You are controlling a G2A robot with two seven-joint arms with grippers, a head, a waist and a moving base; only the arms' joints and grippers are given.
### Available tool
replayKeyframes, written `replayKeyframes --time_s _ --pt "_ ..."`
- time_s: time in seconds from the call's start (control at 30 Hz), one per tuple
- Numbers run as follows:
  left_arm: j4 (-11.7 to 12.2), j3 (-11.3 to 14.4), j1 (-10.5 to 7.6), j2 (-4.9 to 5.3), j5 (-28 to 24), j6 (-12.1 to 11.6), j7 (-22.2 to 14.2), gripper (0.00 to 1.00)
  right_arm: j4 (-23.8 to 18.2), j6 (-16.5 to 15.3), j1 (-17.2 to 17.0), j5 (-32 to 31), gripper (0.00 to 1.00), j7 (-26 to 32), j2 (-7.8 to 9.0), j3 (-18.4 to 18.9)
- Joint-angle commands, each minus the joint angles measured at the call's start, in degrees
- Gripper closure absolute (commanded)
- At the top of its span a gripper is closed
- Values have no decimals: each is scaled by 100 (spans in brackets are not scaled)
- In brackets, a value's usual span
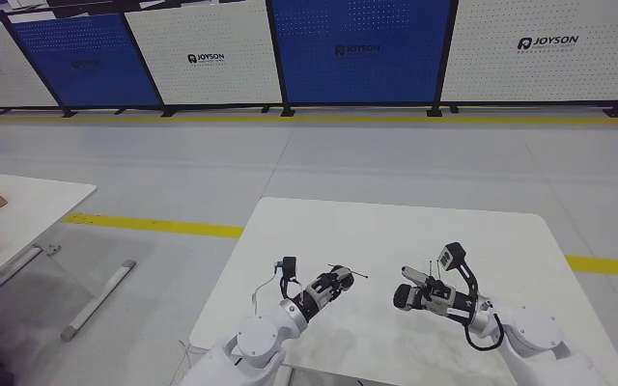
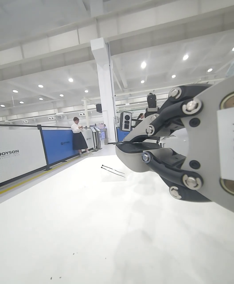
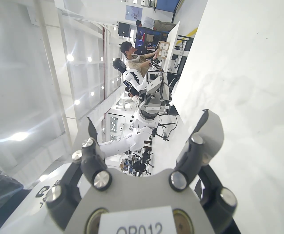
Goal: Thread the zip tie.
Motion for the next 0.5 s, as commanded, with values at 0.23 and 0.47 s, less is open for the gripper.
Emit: replayKeyframes --time_s 0.23,0.47 --pt "0 0 0 0 0 0 0 100 -275 729 8 -699 0 482 270 898" --pt "0 0 0 0 0 0 0 100 -303 1644 320 -1262 0 859 367 1064"
